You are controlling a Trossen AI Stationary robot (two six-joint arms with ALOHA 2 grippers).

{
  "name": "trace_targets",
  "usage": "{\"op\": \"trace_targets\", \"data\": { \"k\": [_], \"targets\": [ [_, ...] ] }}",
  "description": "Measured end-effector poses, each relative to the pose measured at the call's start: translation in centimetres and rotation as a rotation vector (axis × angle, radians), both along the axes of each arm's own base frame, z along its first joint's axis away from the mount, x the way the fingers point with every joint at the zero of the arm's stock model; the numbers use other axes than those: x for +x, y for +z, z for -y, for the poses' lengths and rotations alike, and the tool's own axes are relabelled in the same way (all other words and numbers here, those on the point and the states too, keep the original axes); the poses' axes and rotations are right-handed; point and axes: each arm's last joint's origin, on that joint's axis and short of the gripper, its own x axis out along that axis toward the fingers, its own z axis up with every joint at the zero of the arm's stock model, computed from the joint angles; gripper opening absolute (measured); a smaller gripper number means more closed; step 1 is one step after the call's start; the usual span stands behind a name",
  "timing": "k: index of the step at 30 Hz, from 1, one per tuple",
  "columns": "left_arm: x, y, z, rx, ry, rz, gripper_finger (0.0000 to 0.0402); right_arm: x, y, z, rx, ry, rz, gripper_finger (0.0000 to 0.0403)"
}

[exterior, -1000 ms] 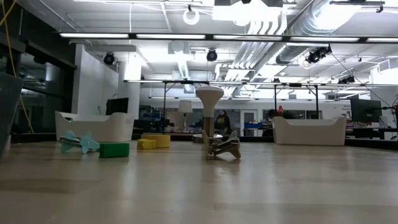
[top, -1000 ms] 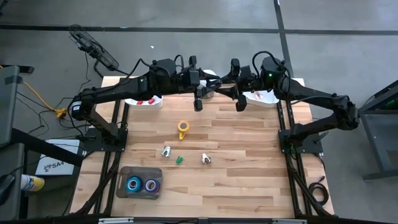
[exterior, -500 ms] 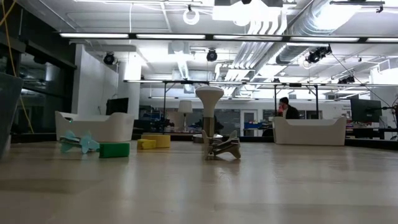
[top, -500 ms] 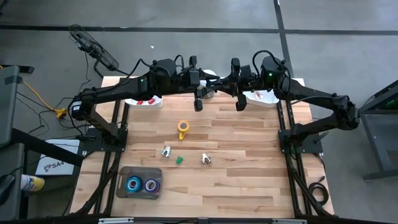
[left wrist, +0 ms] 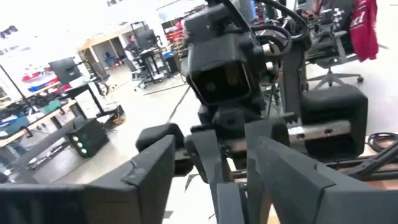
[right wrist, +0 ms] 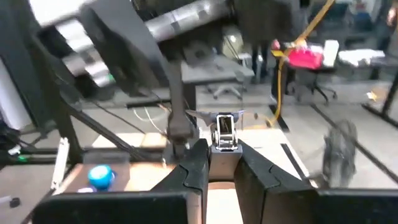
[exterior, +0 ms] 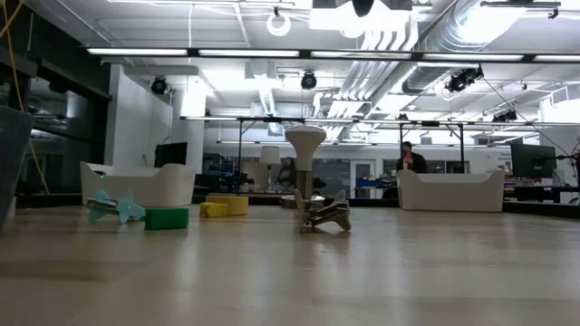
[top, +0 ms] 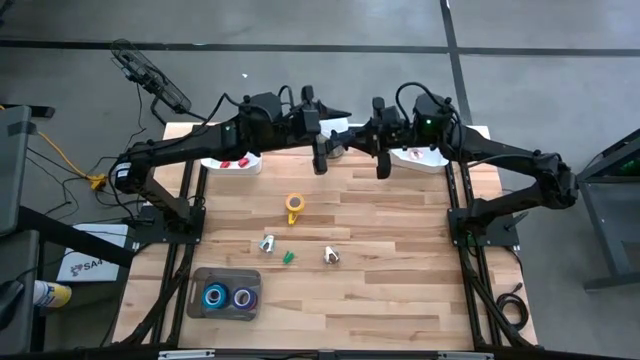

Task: Pick and place Stapler, Stapler remover, tape
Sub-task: Put the black staple remover into the right white bin

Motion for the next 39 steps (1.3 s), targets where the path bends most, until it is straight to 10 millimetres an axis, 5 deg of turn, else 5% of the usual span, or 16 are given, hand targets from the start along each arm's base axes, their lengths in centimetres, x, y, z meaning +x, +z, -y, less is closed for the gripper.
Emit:
{"op": "trace_targets", "data": {
  "k": [10,23,39],
  "targets": [
    [-3.1,1.6,-0.1,0.014,0.229,-0.016,0.0259,-1.5,-3.0,1.9,0.082,-0.290,-0.320,0.0039],
    [-6.5,0.1,-0.1,-0.049,0.428,-0.296,0.0259,-7.4,-7.7,7.3,0.230,-0.770,-0.753,0.0039],
    [-7.3,-1.9,0.0,-0.165,0.470,-0.456,0.0260,-13.5,-17.4,10.8,0.597,-1.060,-0.776,0.0039]
  ]
}}
